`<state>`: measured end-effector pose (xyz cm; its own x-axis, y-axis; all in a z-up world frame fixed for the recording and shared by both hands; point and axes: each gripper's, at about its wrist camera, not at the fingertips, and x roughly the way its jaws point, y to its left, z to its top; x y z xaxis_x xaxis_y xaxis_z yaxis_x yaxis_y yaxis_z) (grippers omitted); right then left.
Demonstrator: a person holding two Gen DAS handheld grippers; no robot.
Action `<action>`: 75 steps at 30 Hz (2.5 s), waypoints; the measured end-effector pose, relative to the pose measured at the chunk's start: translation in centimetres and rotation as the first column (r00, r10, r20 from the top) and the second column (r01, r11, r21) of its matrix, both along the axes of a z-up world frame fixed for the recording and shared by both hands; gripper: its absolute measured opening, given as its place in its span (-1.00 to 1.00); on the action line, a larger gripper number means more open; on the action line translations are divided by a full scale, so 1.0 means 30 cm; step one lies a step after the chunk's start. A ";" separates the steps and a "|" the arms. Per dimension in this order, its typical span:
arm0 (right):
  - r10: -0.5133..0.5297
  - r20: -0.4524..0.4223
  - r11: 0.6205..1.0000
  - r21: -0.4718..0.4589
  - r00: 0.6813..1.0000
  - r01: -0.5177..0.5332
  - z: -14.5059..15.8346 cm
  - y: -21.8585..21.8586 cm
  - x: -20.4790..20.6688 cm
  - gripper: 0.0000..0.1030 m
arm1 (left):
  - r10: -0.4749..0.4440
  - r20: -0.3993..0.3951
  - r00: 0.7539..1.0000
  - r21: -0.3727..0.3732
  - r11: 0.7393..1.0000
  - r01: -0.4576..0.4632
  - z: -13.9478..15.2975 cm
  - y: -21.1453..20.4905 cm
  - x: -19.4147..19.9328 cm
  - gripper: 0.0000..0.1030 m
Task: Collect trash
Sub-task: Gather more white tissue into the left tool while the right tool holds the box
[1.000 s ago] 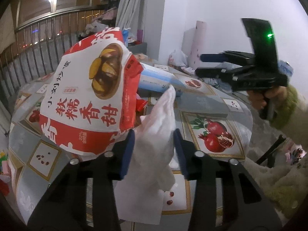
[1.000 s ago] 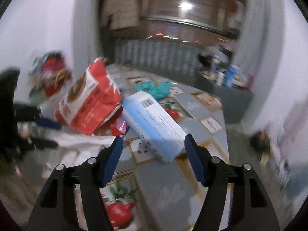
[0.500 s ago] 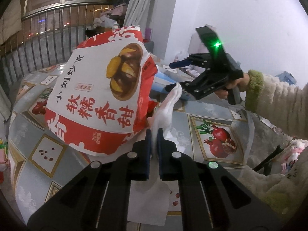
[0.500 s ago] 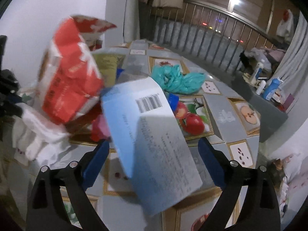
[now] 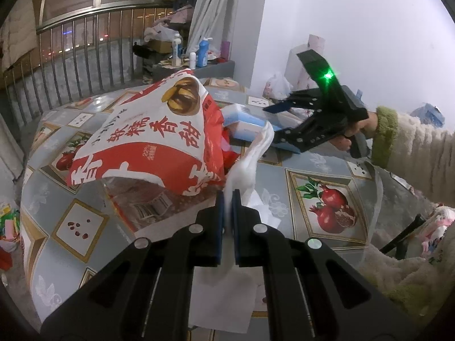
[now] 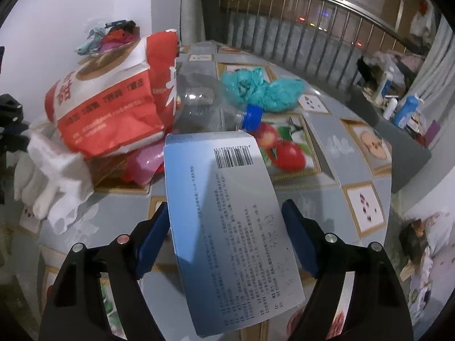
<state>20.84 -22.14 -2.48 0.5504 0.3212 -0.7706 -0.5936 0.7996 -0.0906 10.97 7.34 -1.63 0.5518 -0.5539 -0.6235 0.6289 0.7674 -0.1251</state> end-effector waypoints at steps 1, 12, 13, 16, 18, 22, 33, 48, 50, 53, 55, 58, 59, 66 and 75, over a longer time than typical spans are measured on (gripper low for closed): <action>-0.009 -0.004 1.000 0.002 1.000 0.009 0.005 -0.006 -0.021 0.49 | 0.002 0.002 1.000 -0.001 1.000 -0.002 0.000 0.001 -0.002 -0.92; -0.292 -0.062 0.954 -0.093 0.954 0.286 0.008 -0.079 -0.335 0.49 | 0.034 -0.033 0.999 -0.044 0.998 -0.035 0.001 0.022 -0.040 -0.92; -0.340 -0.076 0.939 -0.086 0.937 0.333 0.006 -0.089 -0.373 0.49 | 0.039 -0.045 0.998 -0.053 0.998 -0.041 -0.001 0.021 -0.044 -0.92; -0.464 -0.139 0.885 -0.027 0.875 0.465 0.000 -0.122 -0.458 0.50 | 0.054 -0.072 0.996 -0.073 0.996 -0.059 -0.007 0.015 -0.060 -0.92; -0.527 -0.170 0.844 0.012 0.832 0.537 0.001 -0.137 -0.505 0.52 | 0.060 -0.087 0.994 -0.085 0.994 -0.067 -0.013 0.008 -0.074 -0.92; -0.552 -0.317 0.763 0.180 0.771 0.621 0.000 -0.176 -0.592 0.60 | 0.038 -0.130 0.991 -0.107 0.993 -0.052 -0.027 -0.016 -0.108 -0.92; -0.601 -0.301 0.706 0.234 0.741 0.668 0.009 -0.159 -0.651 0.68 | 0.058 -0.103 0.993 0.004 0.998 -0.058 -0.051 -0.110 -0.152 -0.18; -0.665 -0.236 0.705 0.117 0.709 0.700 -0.045 -0.073 -0.632 0.69 | 0.146 -0.069 0.987 0.063 0.988 -0.142 -0.042 -0.095 -0.153 0.26; -0.670 -0.227 0.703 0.110 0.707 0.702 -0.046 -0.077 -0.635 0.68 | 0.170 -0.077 0.983 0.072 0.984 -0.164 -0.049 -0.085 -0.144 0.26; -0.679 -0.221 0.698 0.102 0.700 0.709 -0.043 -0.090 -0.641 0.42 | 0.201 -0.109 0.973 0.086 0.978 -0.192 -0.076 -0.073 -0.121 0.26; -0.681 -0.226 0.694 0.107 0.697 0.712 -0.042 -0.101 -0.642 0.39 | 0.208 -0.133 0.969 0.088 0.976 -0.198 -0.094 -0.067 -0.109 0.25; -0.684 -0.226 0.691 0.105 0.694 0.715 -0.045 -0.106 -0.642 0.39 | 0.202 -0.140 0.969 0.093 0.977 -0.190 -0.111 -0.067 -0.104 0.07; -0.685 -0.224 0.691 0.103 0.693 0.716 -0.045 -0.104 -0.642 0.39 | 0.202 -0.141 0.969 0.099 0.977 -0.189 -0.117 -0.069 -0.104 -0.01; -0.684 -0.218 0.692 0.107 0.696 0.714 -0.047 -0.101 -0.638 0.37 | 0.217 -0.142 0.966 0.112 0.973 -0.202 -0.134 -0.068 -0.097 -0.48; -0.687 -0.211 0.685 0.133 0.696 0.716 -0.030 -0.107 -0.643 0.35 | 0.215 -0.128 0.968 0.091 0.975 -0.204 -0.111 -0.055 -0.106 -0.77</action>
<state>1.54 -25.34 -3.38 0.5717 0.0301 -0.8199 0.1551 0.9773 0.1440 7.80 5.69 -4.95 0.5575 -0.3829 -0.7366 0.4343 0.8907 -0.1343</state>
